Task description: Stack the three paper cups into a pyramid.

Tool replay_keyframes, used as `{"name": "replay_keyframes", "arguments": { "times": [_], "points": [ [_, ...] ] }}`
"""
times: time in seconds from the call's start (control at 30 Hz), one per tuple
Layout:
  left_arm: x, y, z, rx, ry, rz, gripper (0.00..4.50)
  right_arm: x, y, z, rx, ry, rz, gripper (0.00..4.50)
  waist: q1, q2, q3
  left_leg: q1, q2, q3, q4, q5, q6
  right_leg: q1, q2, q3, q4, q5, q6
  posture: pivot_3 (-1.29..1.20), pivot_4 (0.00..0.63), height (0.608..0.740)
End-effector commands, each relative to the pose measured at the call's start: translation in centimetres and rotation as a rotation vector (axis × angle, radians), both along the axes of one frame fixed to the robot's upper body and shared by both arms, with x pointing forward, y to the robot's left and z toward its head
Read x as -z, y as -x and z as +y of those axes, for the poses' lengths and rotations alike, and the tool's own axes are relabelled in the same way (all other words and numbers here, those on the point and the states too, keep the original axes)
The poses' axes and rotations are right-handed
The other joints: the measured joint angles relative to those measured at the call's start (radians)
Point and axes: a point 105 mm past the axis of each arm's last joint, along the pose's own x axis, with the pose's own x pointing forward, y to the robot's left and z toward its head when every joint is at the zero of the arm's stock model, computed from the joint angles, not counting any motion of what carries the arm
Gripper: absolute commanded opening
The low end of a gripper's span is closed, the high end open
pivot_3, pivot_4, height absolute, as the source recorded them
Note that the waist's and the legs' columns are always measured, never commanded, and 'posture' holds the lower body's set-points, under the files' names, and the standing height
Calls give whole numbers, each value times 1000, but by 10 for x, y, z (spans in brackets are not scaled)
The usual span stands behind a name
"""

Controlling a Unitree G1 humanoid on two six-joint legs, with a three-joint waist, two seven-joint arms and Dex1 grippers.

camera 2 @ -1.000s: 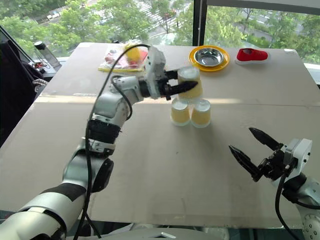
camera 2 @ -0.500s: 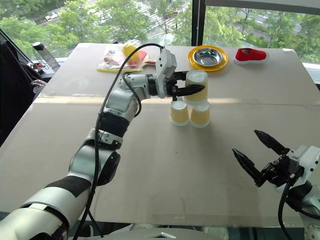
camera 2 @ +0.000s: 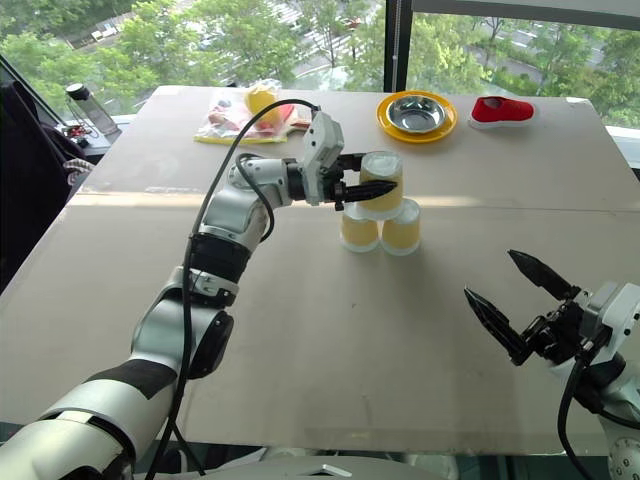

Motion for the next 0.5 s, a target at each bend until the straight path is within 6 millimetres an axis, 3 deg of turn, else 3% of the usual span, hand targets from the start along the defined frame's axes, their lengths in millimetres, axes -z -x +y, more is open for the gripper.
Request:
{"name": "replay_keyframes", "arguments": {
  "times": [0.03,0.1,0.23,0.5],
  "points": [
    [-11,2,0,3,24,-50,3873,-10,1,3,-15,-6,-31,4500,0,0,0,0,0,0,0,0,0,0,0,0,0,0,0,0,150,740],
    [-11,1,2,-8,25,-57,4364,-11,0,3,-16,-8,-34,4500,-1,0,0,0,0,0,0,0,0,0,0,0,0,0,0,0,150,740],
    [-17,5,2,11,64,-71,4364,-12,-1,5,-18,-11,-36,4500,-1,0,0,0,0,0,0,0,0,0,0,0,0,0,0,0,150,740],
    [-69,22,16,72,253,-200,4364,-13,-3,7,-26,-8,-30,4500,-3,0,0,0,0,0,0,0,0,0,0,0,1,0,0,0,150,740]
  ]
}}
